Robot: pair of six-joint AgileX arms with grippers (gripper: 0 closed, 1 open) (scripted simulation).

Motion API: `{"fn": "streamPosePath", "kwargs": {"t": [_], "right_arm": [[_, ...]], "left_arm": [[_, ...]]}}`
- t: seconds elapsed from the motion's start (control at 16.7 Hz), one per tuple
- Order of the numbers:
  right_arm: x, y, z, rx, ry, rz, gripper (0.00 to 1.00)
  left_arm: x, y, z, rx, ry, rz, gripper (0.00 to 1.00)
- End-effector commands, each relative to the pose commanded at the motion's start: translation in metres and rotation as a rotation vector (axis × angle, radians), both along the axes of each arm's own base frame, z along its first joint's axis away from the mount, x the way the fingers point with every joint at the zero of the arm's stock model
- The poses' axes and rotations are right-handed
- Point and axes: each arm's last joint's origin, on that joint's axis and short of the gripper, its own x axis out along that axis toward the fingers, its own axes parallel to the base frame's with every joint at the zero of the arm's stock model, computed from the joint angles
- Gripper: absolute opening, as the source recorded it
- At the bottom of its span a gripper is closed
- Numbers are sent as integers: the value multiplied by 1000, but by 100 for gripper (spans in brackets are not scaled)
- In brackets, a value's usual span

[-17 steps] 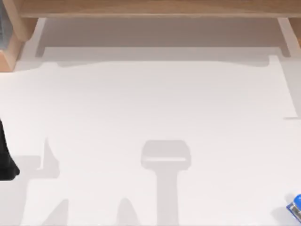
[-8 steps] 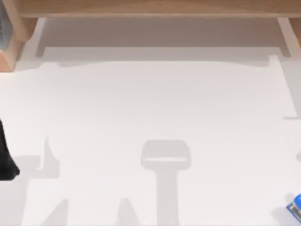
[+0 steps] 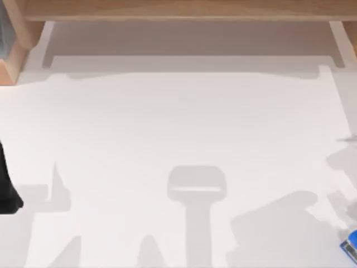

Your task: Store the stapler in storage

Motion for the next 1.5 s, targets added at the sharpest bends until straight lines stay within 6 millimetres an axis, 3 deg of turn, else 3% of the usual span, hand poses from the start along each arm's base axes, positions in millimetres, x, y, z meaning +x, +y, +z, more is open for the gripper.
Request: {"fn": "streamPosePath", "kwargs": {"t": [0.18,0.36,0.84,1.5], "right_arm": [[-25,31,12,-21,152,75,100],[-43,48,19,-51,243,139,100],[-49,53,20,-62,275,161,100],[-49,54,-47,-63,269,163,100]], "left_arm": [[0,0,0,0,0,0,100],[0,0,0,0,0,0,100],[0,0,0,0,0,0,100],[0,0,0,0,0,0,100]]}}
